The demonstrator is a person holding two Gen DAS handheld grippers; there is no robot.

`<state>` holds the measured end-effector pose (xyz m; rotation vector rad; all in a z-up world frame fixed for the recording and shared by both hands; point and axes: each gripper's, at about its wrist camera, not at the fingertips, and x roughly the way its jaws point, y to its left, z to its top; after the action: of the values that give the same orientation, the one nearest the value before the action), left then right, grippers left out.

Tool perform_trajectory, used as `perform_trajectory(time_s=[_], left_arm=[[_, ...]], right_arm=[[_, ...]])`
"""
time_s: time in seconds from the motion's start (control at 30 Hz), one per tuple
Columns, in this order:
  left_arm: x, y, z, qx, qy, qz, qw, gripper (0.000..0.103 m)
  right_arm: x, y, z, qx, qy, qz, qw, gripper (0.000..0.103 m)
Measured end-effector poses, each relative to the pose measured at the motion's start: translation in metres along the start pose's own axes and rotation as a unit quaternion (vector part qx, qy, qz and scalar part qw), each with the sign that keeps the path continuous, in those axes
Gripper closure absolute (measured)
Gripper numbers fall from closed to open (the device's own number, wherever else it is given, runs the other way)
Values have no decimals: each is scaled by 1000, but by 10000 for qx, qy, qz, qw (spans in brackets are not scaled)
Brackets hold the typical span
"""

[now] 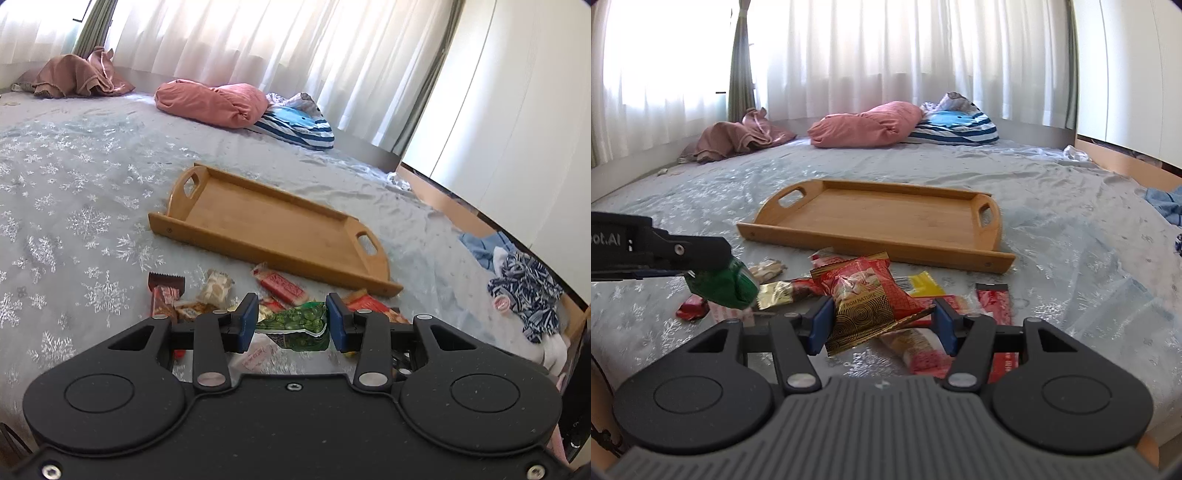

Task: Organize snacks
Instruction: 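Close the right gripper on the red nut bag while the left gripper holds the green bag, then carry both bags onto the wooden tray and open both grippers to release them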

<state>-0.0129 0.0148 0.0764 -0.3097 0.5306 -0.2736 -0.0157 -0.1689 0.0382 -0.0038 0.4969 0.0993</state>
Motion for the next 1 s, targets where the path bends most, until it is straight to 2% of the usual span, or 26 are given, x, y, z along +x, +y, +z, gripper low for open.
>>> perform_trajectory(time_s=[0.27, 0.73, 0.87, 1.0], left_arm=[[12, 10, 28, 8, -166, 74, 9998, 66], [54, 11, 92, 232, -259, 227, 9991, 66], [75, 11, 111, 350, -183, 337, 9987, 66], [106, 12, 129, 483, -32, 315, 9983, 66]], right_arm=[[8, -18, 12, 185, 41, -196, 9996, 42], [38, -57, 69, 531, 49, -216, 9983, 42], [59, -68, 88, 648, 206, -203, 9975, 42], [84, -80, 103, 941, 567, -54, 9939, 42]])
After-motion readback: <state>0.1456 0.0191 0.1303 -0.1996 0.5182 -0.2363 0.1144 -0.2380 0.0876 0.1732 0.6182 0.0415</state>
